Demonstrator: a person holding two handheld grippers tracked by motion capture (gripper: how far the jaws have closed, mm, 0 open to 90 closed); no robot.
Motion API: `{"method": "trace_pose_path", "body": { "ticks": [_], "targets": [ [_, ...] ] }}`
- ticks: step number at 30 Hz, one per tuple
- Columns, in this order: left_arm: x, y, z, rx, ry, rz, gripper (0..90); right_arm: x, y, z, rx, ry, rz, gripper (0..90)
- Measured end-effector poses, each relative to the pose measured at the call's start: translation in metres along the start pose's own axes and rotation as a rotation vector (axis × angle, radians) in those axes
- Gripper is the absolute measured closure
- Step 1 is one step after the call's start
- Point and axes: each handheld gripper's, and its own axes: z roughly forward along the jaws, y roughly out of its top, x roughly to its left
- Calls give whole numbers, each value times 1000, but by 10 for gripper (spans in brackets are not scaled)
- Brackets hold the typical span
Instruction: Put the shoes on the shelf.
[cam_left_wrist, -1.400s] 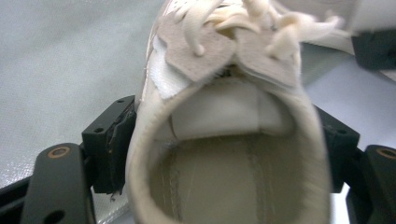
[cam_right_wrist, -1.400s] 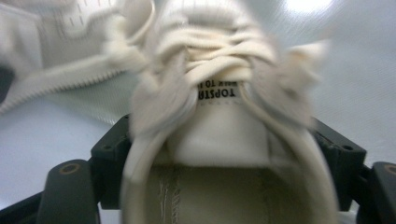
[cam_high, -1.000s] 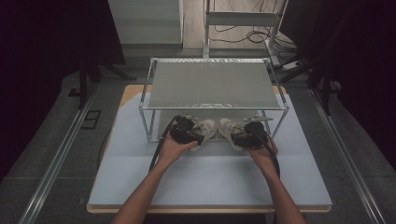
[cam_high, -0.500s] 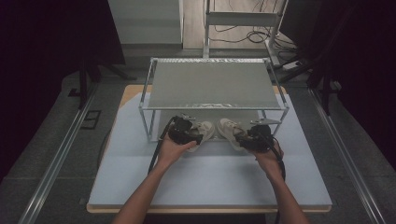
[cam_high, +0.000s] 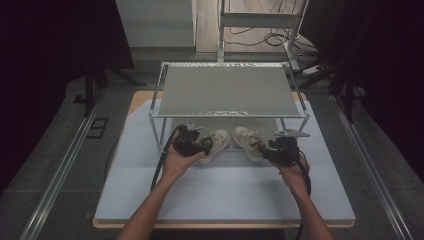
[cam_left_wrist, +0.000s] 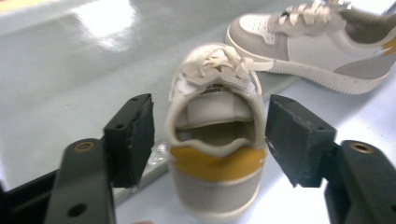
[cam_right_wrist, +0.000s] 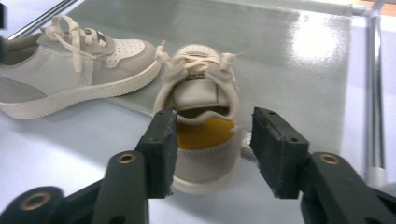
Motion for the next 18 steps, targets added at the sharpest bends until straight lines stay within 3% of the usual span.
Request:
{"method": "trace_pose_path", "body": {
  "ticks": [3,4,5,7,18],
  "targets": [
    [5,-3,-12,-27,6,-2,428,-4,-2,-4,-3,-5,1,577],
    [7,-5,-15,-31,9,-3,527,-8,-3,-7,-4,-9,2,629],
    [8,-6,-17,-30,8,-6,527,-8,-3,-7,-4,-9,2,629],
    [12,-10,-20,-22,11,-8,628,-13,-5,-10,-8,-18,5,693],
    [31,-38,-15,53,13,-47,791,-29,-18,-3,32,-58,30,804]
  ]
}}
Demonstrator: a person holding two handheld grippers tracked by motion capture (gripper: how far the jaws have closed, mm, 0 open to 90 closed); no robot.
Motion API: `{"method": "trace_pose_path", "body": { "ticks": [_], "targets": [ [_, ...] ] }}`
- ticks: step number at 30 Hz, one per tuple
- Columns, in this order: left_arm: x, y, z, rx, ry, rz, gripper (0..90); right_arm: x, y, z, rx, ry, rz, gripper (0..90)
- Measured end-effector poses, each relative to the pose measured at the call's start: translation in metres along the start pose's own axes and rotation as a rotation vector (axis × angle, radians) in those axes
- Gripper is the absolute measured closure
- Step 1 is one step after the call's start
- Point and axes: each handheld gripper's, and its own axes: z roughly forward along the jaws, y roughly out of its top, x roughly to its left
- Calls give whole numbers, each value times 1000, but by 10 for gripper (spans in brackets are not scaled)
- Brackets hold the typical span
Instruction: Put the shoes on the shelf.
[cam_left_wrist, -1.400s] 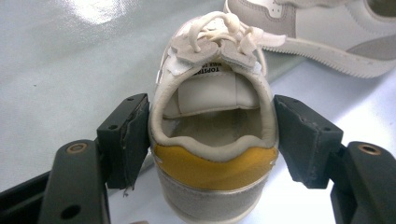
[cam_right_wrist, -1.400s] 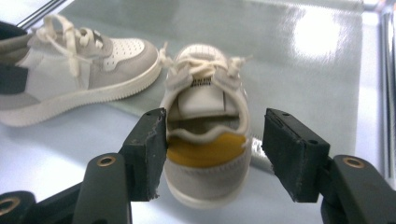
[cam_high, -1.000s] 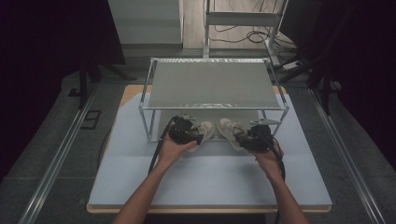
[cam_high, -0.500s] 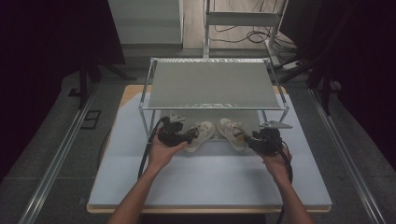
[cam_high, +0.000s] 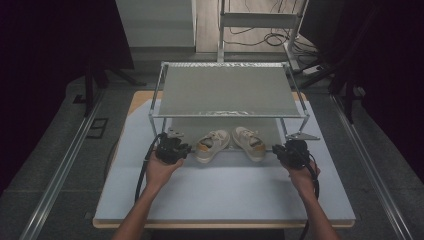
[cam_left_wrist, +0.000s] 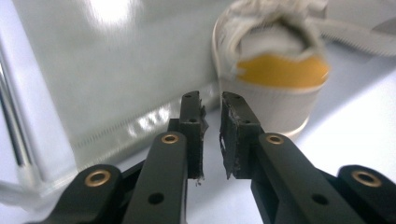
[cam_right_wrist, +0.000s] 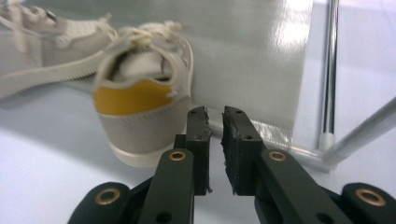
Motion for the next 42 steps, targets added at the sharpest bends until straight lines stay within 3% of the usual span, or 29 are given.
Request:
{"method": "trace_pose_path", "body": {
  "ticks": [5,9,18,24,33,42],
  "targets": [
    [3,-12,11,49,-24,-8,804,-2,-6,8,31,0,6,804],
    [-2,-15,18,73,-55,-9,803,-1,-9,15,53,-1,-4,804],
    [-7,-13,22,76,-78,-18,813,11,-9,27,75,0,-30,820],
    [-14,-8,28,71,-108,-15,815,13,-9,28,73,14,-22,837],
    [-31,4,41,71,-144,-11,816,29,-7,33,69,56,-36,840],
    [-37,12,57,77,-155,-22,819,44,-5,42,61,95,-43,841]
  ]
}}
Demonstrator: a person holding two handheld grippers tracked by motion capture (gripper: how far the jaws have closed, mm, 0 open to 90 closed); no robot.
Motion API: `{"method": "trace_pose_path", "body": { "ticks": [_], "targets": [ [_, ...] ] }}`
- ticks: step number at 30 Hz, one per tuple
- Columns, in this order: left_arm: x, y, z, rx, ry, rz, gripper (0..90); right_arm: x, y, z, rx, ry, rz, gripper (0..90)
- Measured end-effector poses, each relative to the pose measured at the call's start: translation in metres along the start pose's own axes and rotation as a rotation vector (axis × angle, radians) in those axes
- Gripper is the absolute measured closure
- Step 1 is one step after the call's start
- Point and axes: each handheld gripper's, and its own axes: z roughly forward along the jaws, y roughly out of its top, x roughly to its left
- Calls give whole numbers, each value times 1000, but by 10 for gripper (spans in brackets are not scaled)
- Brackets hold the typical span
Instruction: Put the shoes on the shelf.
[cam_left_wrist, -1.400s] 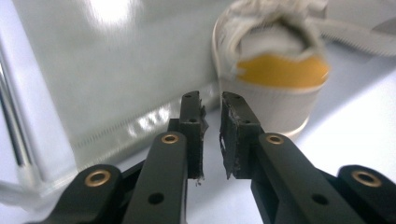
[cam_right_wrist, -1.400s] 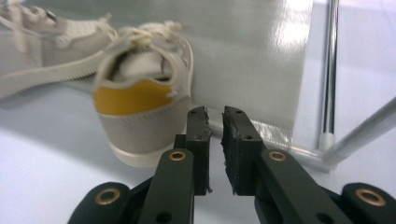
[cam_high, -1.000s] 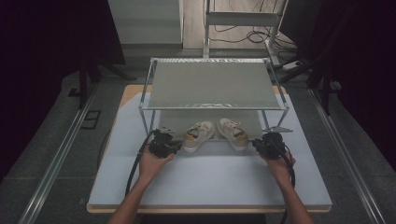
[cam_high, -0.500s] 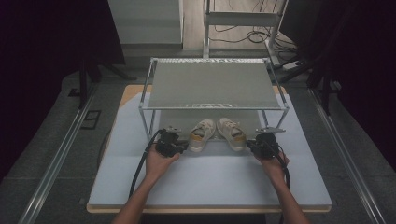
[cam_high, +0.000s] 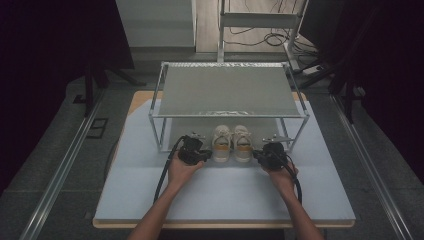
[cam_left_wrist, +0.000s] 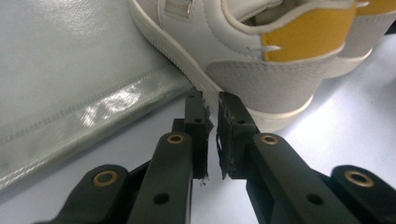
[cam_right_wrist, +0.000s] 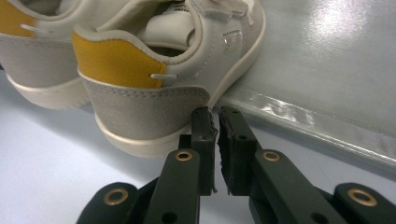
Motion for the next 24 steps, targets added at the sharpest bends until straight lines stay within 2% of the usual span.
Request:
{"method": "trace_pose_path", "body": {
  "ticks": [3,5,11,19,24],
  "targets": [
    [-3,3,4,5,-7,6,819,3,1,2,-2,5,0,841],
    [-5,6,5,11,11,15,823,5,1,4,-5,0,-5,849],
    [-4,2,0,-1,-10,8,814,4,-1,2,-15,12,5,842],
    [-23,-2,-17,-31,-36,62,814,15,-5,-15,-56,50,-22,842],
    [-31,4,-13,-28,-42,73,815,23,-1,-16,-62,64,-35,842]
  ]
}}
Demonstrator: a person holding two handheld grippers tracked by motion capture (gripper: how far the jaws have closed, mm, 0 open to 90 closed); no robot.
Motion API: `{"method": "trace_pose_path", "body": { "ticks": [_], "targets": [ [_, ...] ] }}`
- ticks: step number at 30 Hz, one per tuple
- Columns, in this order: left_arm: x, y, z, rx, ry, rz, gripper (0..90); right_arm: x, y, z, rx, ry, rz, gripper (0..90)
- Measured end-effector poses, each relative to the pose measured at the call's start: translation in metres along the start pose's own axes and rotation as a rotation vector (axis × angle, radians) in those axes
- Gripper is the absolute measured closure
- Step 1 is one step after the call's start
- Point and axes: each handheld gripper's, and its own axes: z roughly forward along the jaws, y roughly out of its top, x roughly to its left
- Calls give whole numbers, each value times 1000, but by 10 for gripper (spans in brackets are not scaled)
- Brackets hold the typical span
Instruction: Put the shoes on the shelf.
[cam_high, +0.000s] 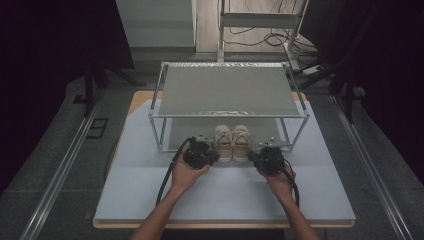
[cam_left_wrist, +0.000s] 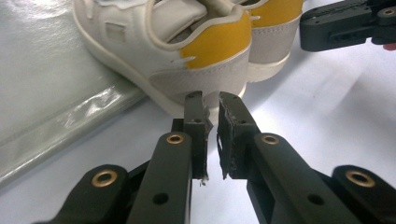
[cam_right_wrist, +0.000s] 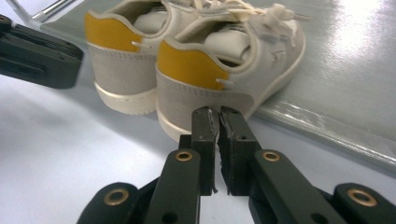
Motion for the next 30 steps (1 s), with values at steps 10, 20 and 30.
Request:
{"method": "trace_pose_path", "body": {
  "ticks": [10,20,30],
  "targets": [
    [1,4,2,12,2,6,825,1,1,2,-4,0,1,843],
    [6,6,3,10,-1,-4,831,1,3,5,-8,-4,2,843],
    [8,7,4,7,5,-3,829,1,3,6,-12,-5,6,847]
  ]
}}
